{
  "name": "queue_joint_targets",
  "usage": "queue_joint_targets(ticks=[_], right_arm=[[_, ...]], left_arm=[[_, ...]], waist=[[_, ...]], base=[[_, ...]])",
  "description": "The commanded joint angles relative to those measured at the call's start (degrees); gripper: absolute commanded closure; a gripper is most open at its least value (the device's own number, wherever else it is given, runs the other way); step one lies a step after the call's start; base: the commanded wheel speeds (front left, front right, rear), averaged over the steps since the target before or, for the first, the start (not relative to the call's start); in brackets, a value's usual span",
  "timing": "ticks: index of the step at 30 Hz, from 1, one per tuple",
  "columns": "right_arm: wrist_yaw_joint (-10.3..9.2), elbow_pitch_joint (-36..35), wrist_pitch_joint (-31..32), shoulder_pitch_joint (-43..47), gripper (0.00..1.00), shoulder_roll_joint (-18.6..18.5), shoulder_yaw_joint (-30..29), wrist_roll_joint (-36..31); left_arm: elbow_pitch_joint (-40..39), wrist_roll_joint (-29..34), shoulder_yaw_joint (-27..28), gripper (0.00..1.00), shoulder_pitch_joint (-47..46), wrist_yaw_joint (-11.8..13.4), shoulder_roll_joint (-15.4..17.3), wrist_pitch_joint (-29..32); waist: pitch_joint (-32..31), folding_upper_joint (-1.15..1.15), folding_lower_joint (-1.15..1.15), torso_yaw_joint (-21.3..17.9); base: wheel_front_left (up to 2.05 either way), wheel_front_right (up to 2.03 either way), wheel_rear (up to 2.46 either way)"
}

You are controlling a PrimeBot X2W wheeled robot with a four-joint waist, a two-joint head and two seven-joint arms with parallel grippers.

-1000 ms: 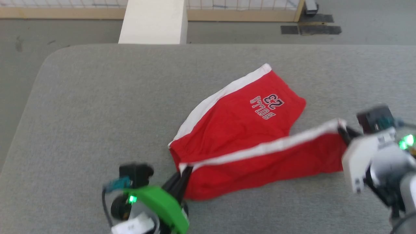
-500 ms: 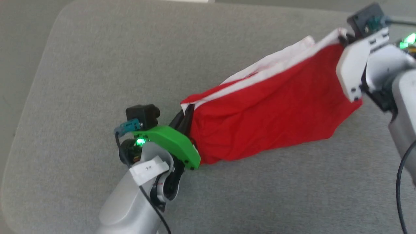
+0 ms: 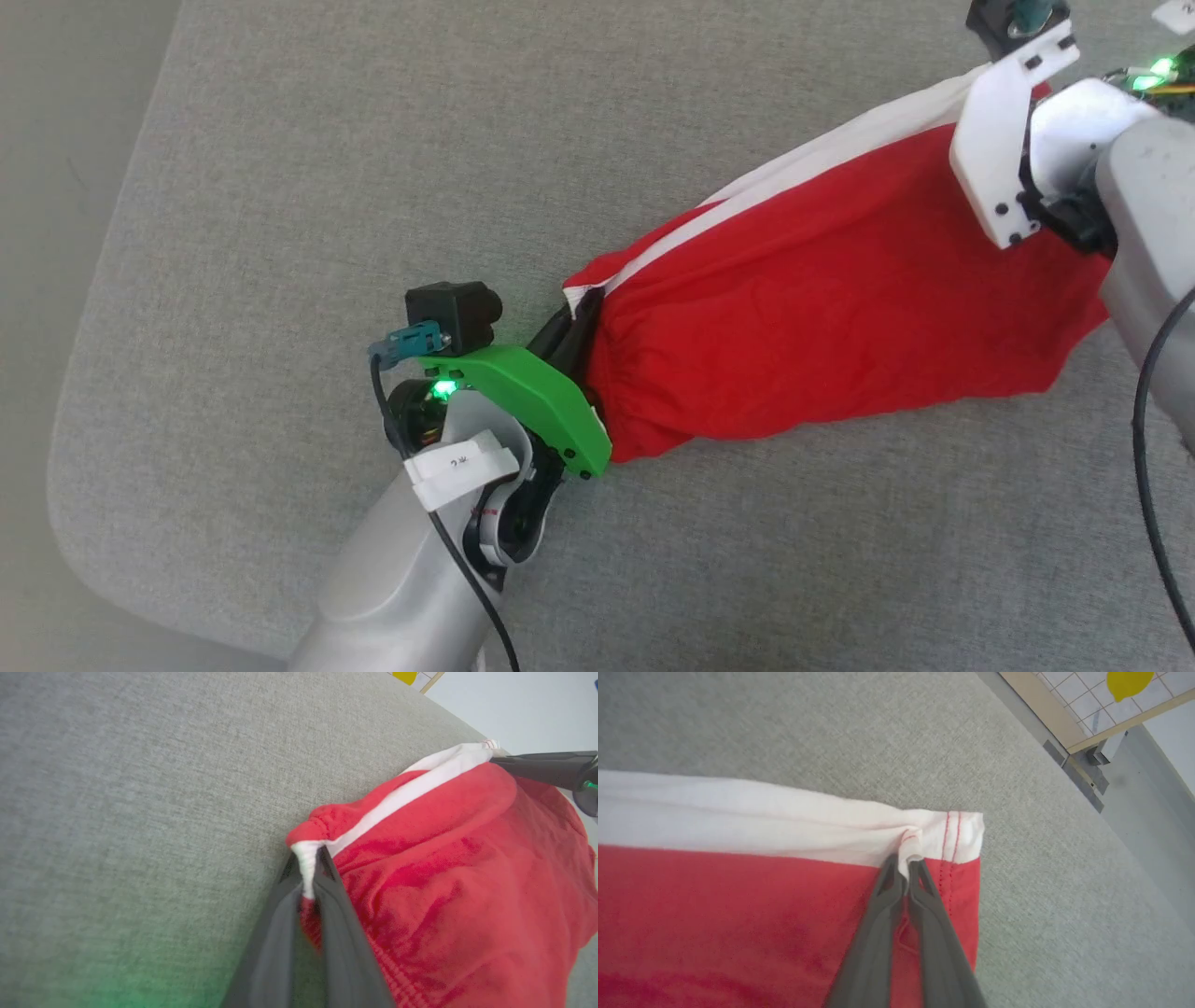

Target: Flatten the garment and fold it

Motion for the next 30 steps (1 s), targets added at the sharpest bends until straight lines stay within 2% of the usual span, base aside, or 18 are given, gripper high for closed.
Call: queue_joint_targets(ticks=[1,2,3,4,5,9,14,16,17,19,23,26,30], right_arm=[[-0.09,1.2,1.1,-0.9,1.00,0.2,0.5,1.0],[-0.09,1.9,1.3,-1.1,1.00,0.4,0.3,1.6],[-0.09,2.2,1.2,-1.2,0.77,0.5,0.2,2.0],[-0.09,2.3,0.5,-1.2,0.46,0.5,0.3,2.2],[-0.09,2.5,-0.3,-1.0,0.00,0.5,0.0,2.4],[-0.09,3.3,-5.5,0.7,0.00,0.8,-2.5,3.1],[-0.09,3.7,-14.3,5.6,0.00,2.3,-7.8,4.7],[-0.09,3.3,-18.3,7.8,0.00,2.7,-9.7,4.7],[-0.09,3.5,-22.7,11.0,0.00,3.7,-13.1,5.3],[-0.09,3.7,-24.6,12.7,0.00,4.5,-15.1,5.6],[-0.09,4.6,-26.4,14.8,0.00,6.0,-18.7,5.8],[-0.09,5.8,-26.2,15.2,0.00,7.2,-21.6,5.9],[-0.09,8.6,-24.8,14.5,0.00,8.6,-25.8,5.5]], left_arm=[[1.2,-1.1,-0.5,0.59,0.3,-0.1,-0.1,1.1],[1.2,-1.3,-0.6,0.00,0.5,-0.2,-0.1,1.3],[1.1,-1.4,-0.6,0.00,0.6,-0.4,0.0,1.3],[0.9,-1.4,-0.7,0.00,0.7,-0.6,0.2,1.2],[0.6,-1.2,-0.7,0.00,0.8,-0.8,0.4,0.9],[-0.6,-0.5,0.1,0.00,2.1,-0.8,1.1,-2.6],[-2.4,1.3,1.9,0.00,5.8,-0.3,2.6,-10.4],[-3.4,2.7,2.7,0.00,7.4,-0.2,3.6,-13.6],[-4.6,5.3,4.6,0.00,9.4,-0.3,4.4,-15.7],[-5.9,7.7,6.6,0.00,10.3,-0.8,4.6,-16.1],[-10.8,15.6,11.8,0.00,12.2,-4.2,3.5,-16.2],[-12.9,20.7,15.9,0.00,13.6,-7.7,1.8,-16.2],[-15.0,25.2,20.2,0.00,15.1,-10.5,-0.4,-16.2]], waist=[[0.1,0.00,-0.01,0.3],[-0.3,0.00,-0.01,0.2],[-0.6,0.00,-0.01,0.2],[-1.0,0.00,-0.01,0.1],[-1.4,0.00,-0.01,0.0],[-4.1,0.00,-0.01,-0.7],[-9.0,0.00,-0.01,-1.7],[-10.6,0.00,-0.01,-2.0],[-12.3,0.00,-0.01,-2.2],[-13.0,0.00,-0.01,-2.2],[-13.3,0.00,-0.01,-2.2],[-12.9,0.00,-0.01,-2.1],[-12.2,0.00,-0.01,-1.7]], base=[[0.00,0.00,0.00],[0.00,0.00,0.00],[0.00,0.00,0.00],[0.00,0.00,0.00],[0.00,0.00,0.00],[0.00,0.00,0.00],[0.00,0.00,0.00],[0.00,0.00,0.00],[0.00,0.00,0.00],[0.00,0.00,0.00],[0.00,0.00,0.00],[0.00,0.00,0.00],[0.00,0.00,0.00]])
